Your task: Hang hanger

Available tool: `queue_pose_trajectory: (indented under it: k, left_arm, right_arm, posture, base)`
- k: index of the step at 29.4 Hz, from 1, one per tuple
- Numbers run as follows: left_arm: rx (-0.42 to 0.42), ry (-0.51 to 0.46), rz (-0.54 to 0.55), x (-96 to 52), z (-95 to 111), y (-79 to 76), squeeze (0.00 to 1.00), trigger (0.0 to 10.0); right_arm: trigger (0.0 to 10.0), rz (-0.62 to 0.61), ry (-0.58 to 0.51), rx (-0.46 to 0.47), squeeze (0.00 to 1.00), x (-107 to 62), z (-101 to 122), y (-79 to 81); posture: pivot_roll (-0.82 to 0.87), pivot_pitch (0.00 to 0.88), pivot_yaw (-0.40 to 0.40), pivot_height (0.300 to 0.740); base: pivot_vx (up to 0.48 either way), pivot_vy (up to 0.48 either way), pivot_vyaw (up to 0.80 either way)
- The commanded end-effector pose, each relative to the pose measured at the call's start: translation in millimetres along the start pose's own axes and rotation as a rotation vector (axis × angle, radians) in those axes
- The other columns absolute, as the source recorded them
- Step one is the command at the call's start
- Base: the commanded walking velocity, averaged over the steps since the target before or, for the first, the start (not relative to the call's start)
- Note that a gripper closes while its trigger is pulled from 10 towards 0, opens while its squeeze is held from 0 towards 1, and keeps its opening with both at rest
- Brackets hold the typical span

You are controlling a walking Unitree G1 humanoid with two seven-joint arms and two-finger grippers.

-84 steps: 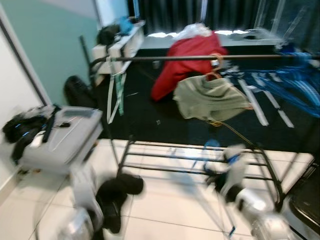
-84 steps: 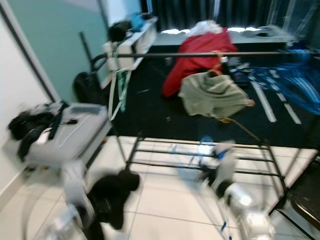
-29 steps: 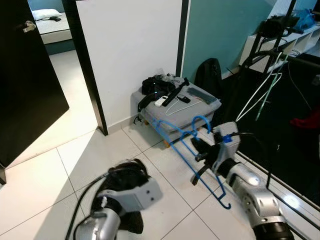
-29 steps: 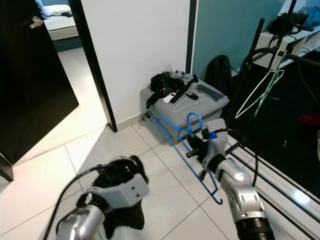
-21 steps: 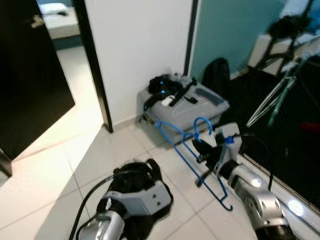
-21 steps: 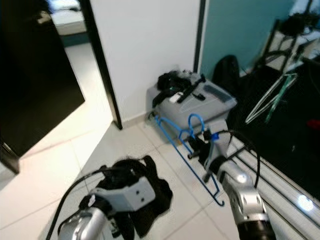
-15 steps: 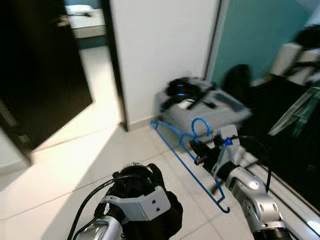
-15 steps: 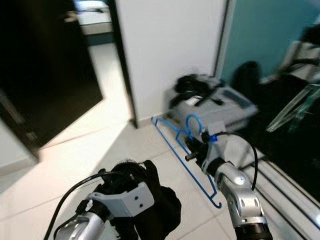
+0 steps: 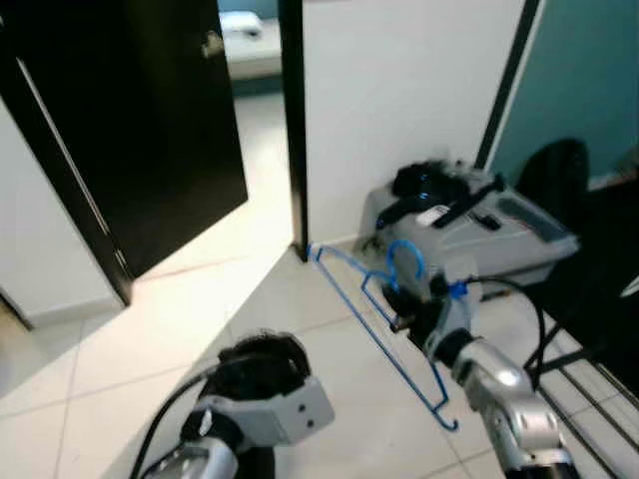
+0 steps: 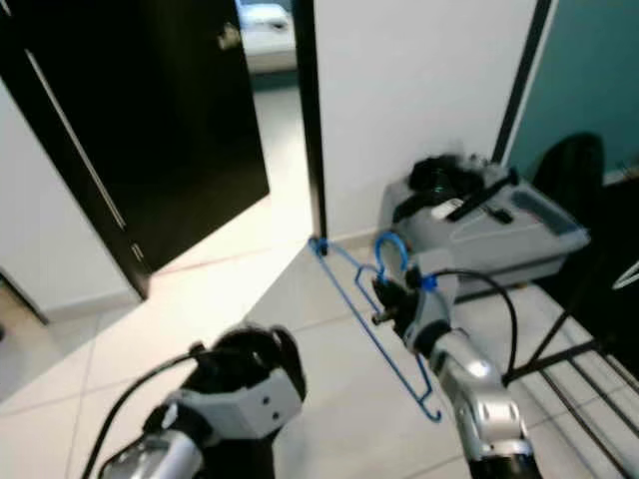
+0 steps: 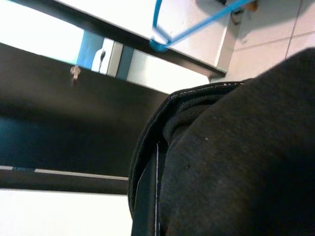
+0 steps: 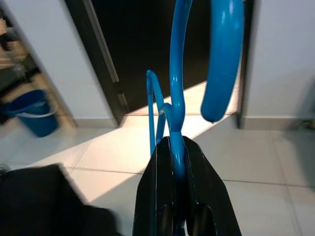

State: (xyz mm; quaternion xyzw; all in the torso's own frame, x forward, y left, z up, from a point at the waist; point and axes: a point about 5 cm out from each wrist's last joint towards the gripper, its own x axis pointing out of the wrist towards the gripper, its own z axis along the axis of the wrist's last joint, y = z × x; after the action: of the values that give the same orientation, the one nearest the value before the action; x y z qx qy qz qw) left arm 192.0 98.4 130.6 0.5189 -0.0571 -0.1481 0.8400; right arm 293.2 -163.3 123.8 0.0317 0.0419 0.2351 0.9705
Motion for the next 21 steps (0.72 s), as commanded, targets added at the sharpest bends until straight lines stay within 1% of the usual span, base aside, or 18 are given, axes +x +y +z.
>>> queue_pose_trajectory:
  k: [1, 9, 14, 16, 21]
  left_arm:
    - [0.019, -0.02, 0.007, -1.8, 2.9, 2.8, 0.0, 10.0]
    - [0.02, -0.05, -0.012, -0.1, 6.0, 2.1, 0.0, 10.0]
    - [0.029, -0.059, -0.004, -0.7, 7.0, 3.1, 0.0, 10.0]
    - [0.028, -0.062, -0.007, -1.2, 7.6, 3.1, 0.0, 10.0]
    - [0.026, -0.065, -0.011, -1.6, 8.8, 2.9, 0.0, 10.0]
  right_arm:
    - [10.0, -0.006, 0.007, 0.008, 0.0, -1.5, -0.5, -0.5]
    - [10.0, -0.01, 0.008, 0.013, 0.0, -0.7, -1.9, 0.2]
    - [10.0, -0.008, 0.01, 0.014, 0.0, -1.2, -2.3, 1.1]
    - [10.0, -0.015, 0.009, 0.015, 0.0, -3.1, -2.8, 0.6]
    - [10.0, -0.026, 0.005, 0.018, 0.0, -5.8, -2.4, -0.4]
  posture:
    - [-0.04, 0.0, 0.012, 0.731]
    - [-0.04, 0.0, 0.008, 0.731]
    - [-0.05, 0.0, 0.015, 0.731]
    - [-0.06, 0.0, 0.028, 0.731]
    - [-0.06, 0.0, 0.03, 0.731]
  base:
    - [0.0, 0.0, 0.64]
    - [0.0, 0.0, 0.64]
    - [0.0, 0.0, 0.65]
    - [0.0, 0.0, 0.65]
    - [0.0, 0.0, 0.63]
